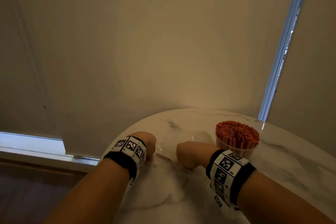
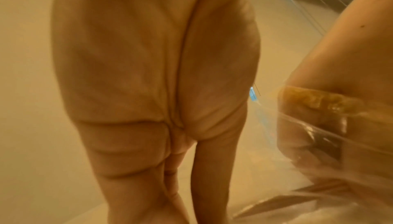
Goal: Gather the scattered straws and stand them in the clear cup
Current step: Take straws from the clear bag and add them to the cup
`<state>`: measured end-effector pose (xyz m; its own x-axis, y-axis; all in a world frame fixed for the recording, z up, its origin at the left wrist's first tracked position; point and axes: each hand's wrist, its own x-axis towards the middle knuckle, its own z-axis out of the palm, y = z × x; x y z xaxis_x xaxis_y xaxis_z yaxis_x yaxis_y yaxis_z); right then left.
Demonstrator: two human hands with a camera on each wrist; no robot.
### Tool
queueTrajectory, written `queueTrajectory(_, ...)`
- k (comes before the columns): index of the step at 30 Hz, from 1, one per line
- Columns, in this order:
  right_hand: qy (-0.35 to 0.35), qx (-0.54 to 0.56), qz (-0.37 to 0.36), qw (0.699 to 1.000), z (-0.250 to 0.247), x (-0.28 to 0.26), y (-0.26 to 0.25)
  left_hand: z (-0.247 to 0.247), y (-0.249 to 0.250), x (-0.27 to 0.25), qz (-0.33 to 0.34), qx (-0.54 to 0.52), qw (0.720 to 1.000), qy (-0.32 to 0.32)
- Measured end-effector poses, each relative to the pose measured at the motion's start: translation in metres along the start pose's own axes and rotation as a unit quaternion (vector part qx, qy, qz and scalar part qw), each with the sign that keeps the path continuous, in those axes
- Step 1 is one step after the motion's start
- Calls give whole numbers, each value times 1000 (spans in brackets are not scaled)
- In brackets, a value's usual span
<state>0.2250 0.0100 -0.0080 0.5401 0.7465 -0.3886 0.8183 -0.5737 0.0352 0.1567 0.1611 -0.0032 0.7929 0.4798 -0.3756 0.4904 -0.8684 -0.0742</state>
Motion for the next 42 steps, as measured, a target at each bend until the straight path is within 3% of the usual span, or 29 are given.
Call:
queueTrajectory(4,22,-8,15,1000,-8,-11,0,4,0,-5,-6,30,999,12)
queueTrajectory(11,201,76,36,976,-48,-60,26,1,4,-4,-20,25,999,15)
queueTrajectory(15,313,188,70,928,-70,-105,59,-3,0,2,-29,16,999,-2)
queueTrajectory(18,400,207,92,888,-78,-134,94,-6,-5,10,-42,-93,995,-3)
queueTrajectory(22,430,169,150,874,-82,-151,134,-24,13,10,-19,-141,983,117)
queueTrajectory(24,423,151,164,878,-83,-153,146,-33,33,9,52,-229,953,191)
queueTrajectory(26,409,131,163,888,-84,-151,153,-39,60,5,139,-330,908,217)
queueTrajectory(29,360,113,144,915,-82,-144,156,-41,105,-4,257,-411,863,141)
queueTrajectory(31,344,155,115,919,-77,-136,158,-37,130,-5,299,-420,853,86)
queueTrajectory(35,383,280,35,879,-62,-119,161,-27,161,3,326,-401,855,54)
queueTrajectory(42,483,318,2,816,-54,-101,168,-29,165,9,331,-426,841,37)
